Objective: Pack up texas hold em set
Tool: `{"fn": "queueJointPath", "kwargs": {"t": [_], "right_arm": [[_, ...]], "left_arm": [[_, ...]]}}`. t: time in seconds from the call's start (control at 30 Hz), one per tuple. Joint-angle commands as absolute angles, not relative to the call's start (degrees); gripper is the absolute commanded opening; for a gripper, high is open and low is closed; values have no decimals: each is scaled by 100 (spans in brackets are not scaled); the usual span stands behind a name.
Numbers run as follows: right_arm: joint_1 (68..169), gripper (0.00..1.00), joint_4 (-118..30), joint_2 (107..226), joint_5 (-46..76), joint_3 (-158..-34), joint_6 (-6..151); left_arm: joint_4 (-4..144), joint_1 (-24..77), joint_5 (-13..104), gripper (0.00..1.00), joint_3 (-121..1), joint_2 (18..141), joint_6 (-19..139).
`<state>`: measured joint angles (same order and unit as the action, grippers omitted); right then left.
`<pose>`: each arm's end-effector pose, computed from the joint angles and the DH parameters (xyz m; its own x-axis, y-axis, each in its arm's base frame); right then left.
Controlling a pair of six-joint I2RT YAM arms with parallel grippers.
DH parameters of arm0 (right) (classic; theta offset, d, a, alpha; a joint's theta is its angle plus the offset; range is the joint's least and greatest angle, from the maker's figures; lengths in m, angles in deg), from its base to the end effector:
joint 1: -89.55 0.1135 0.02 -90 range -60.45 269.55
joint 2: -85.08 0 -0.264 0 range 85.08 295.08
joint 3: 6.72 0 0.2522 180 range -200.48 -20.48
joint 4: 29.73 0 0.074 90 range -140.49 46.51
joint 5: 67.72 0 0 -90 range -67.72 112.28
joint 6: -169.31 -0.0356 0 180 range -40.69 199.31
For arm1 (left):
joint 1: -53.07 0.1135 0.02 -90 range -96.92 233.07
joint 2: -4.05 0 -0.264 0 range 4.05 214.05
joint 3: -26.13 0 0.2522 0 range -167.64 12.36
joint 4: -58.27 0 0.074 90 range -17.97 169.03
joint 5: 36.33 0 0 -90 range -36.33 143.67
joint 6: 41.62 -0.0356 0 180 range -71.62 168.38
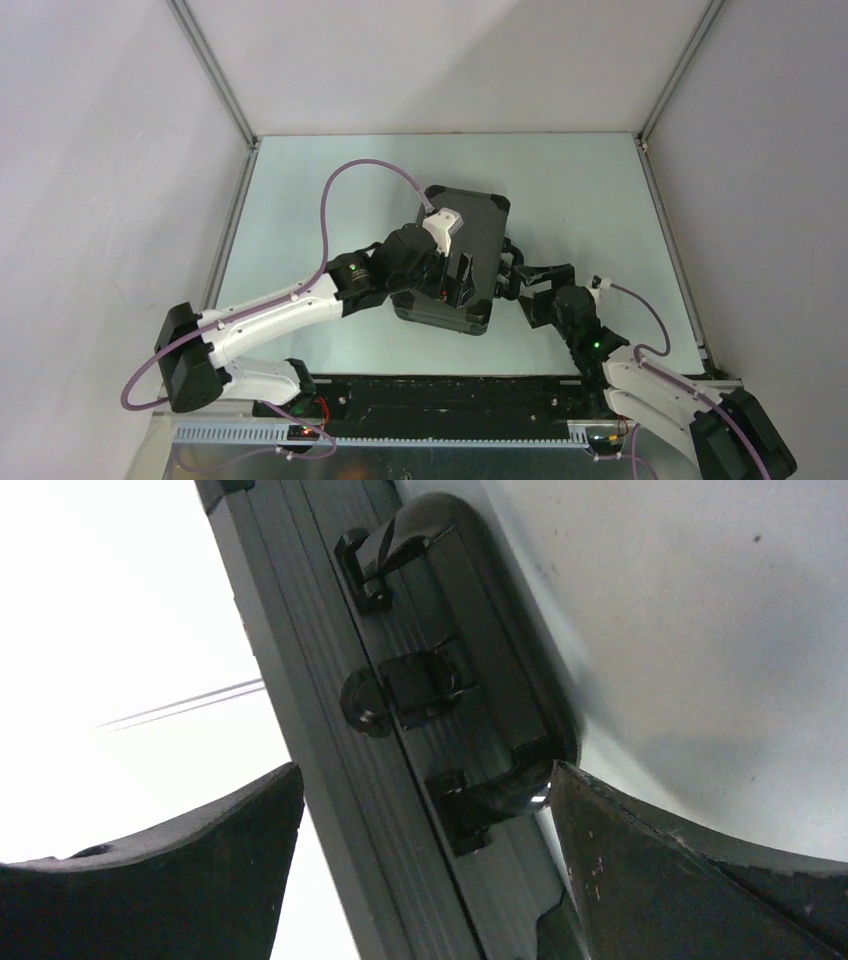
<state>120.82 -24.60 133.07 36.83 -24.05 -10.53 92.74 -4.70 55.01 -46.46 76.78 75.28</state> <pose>0.1398 0.0744 0.1343 -0.3097 0.9444 -0.1108 0.3675 0.2263 0.9021 0.1522 -0.2398 0.3027 -0.6481 0.1799 -0.7400 0.6080 0.7074 -0.3605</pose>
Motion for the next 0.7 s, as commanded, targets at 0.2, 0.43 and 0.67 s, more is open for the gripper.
{"fn": "queueJointPath", "kwargs": {"t": [0.2,0.43,0.67], "right_arm": [[12173,97,-3378,12995,3333,-2707,-1901],[12321,97,-2483,13913,3239,-2693,-2184],[12507,97,-1666,14206,3953,-2448,-2412]], "left_arm": [[9181,-445,5526,97,-4731,7655,7453],[9194,-445,5513,97,-4718,7615,7443],[9195,-442,5524,97,-4641,7558,7452]]}}
